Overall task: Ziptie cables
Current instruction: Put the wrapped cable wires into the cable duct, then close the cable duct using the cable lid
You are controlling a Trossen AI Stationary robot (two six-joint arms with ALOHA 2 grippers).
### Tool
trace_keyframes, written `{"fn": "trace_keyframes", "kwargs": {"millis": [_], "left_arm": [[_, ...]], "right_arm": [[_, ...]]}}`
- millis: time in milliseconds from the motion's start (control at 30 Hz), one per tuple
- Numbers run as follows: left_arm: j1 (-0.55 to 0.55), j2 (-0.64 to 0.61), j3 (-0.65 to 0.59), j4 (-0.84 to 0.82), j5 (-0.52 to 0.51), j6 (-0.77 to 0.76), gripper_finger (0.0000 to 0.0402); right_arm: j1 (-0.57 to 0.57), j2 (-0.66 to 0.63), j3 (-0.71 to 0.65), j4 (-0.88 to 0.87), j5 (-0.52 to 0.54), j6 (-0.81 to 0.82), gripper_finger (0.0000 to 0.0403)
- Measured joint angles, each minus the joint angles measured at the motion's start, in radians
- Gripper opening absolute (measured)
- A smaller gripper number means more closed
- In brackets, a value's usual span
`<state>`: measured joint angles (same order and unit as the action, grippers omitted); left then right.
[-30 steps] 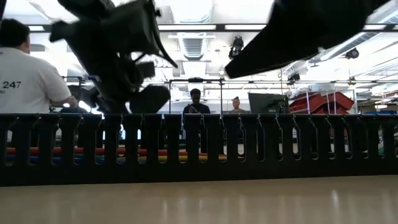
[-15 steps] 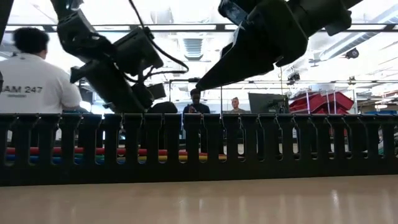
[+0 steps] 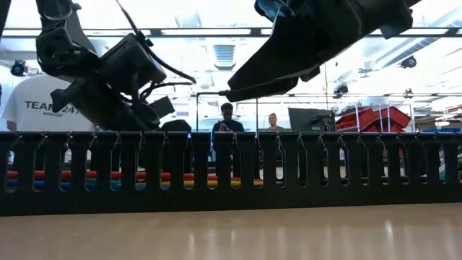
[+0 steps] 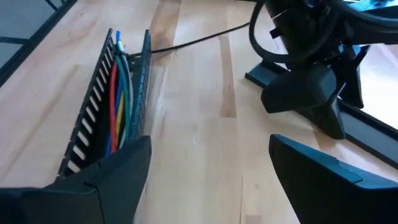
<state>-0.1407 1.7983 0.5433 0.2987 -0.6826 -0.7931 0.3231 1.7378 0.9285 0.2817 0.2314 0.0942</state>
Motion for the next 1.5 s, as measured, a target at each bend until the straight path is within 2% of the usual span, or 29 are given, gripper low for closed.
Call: {"fn": "trace_keyframes", "kwargs": {"millis": [333,567,767,833,967,1100,1267,1367,1500], "left_arm": [[-0.001,0.001,0.001,-0.001,-0.002,0.015,0.0301],[-0.002,0.002,0.001,-0.007,-0.002,0.011,0.0212],[-0.002,0.002,0.001,-0.006,-0.006,0.011,0.0209],[-0.003,0.003,0.001,-0.003,-0.016,0.022,0.0219],[-0.003,0.004,0.002,0.002,-0.021,0.098,0.0241],[-0.009,0.003,0.029,-0.009,-0.019,0.231,0.0218],[-0.043,-0.008,0.087,-0.051,-0.05,0.411,0.0208],[-0.069,-0.022,0.148,-0.156,-0.056,0.497,0.0209],[-0.117,-0.028,0.251,-0.367,-0.048,0.577,0.0226]], "right_arm": [[0.006,0.0,0.0,0.029,0.0,-0.025,0.0314],[0.004,0.0,0.0,0.042,0.001,-0.069,0.0314],[-0.01,-0.003,0.0,0.036,0.063,-0.145,0.0311],[-0.026,-0.007,0.0,0.03,0.081,-0.2,0.0306],[-0.076,-0.009,0.0,0.031,0.083,-0.322,0.0292],[-0.14,-0.01,0.0,0.045,0.084,-0.432,0.0277],[-0.21,-0.009,0.043,0.029,0.083,-0.383,0.0263],[-0.237,-0.01,0.089,-0.057,0.084,-0.357,0.0259],[-0.27,-0.006,0.191,-0.29,0.081,-0.349,0.0255]]}}
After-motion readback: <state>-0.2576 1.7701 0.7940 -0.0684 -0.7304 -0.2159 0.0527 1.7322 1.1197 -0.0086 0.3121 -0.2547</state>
